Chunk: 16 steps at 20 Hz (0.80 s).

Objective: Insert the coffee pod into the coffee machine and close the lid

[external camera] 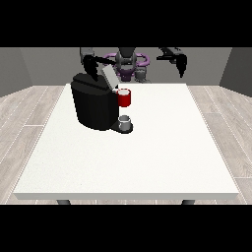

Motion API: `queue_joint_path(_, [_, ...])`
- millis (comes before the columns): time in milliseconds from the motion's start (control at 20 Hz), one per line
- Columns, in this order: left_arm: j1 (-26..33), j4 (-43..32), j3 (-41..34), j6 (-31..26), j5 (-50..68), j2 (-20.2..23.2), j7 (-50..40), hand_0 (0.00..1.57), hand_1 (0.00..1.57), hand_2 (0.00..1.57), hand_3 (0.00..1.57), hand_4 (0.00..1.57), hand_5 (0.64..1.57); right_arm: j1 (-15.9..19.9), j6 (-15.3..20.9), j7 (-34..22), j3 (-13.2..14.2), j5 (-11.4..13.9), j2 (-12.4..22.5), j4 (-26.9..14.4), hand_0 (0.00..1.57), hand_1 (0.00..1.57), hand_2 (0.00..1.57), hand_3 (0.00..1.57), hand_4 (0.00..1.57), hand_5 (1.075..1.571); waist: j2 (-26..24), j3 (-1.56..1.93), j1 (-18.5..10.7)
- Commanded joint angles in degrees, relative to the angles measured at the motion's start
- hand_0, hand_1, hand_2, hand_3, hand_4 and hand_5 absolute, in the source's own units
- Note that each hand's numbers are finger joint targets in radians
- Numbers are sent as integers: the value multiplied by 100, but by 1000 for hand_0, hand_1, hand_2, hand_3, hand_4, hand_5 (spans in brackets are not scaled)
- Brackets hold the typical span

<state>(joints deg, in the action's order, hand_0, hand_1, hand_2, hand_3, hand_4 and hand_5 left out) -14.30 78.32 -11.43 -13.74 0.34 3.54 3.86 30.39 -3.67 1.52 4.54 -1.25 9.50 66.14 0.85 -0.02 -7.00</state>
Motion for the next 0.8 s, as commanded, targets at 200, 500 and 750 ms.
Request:
queue_joint_path(200, [123, -120, 79, 155, -23, 121, 38, 0, 0, 0, 0, 0, 1571, 357, 226, -314, -310, 255, -423, -89, 0, 0, 0, 0, 0, 1571, -5, 1, 200])
queue_joint_path(500, [13, 0, 184, 307, -7, 55, 212, 0, 0, 0, 0, 0, 1571, 837, -53, 47, 59, 176, -33, -625, 0, 0, 0, 0, 0, 1571, 374, 2, 24])
queue_joint_path(750, [-324, -129, -120, 38, 321, 476, -49, 0, 0, 0, 0, 0, 1571, 1023, 140, 45, -108, 339, -254, -617, 0, 0, 0, 0, 0, 1571, 414, 1, 31])
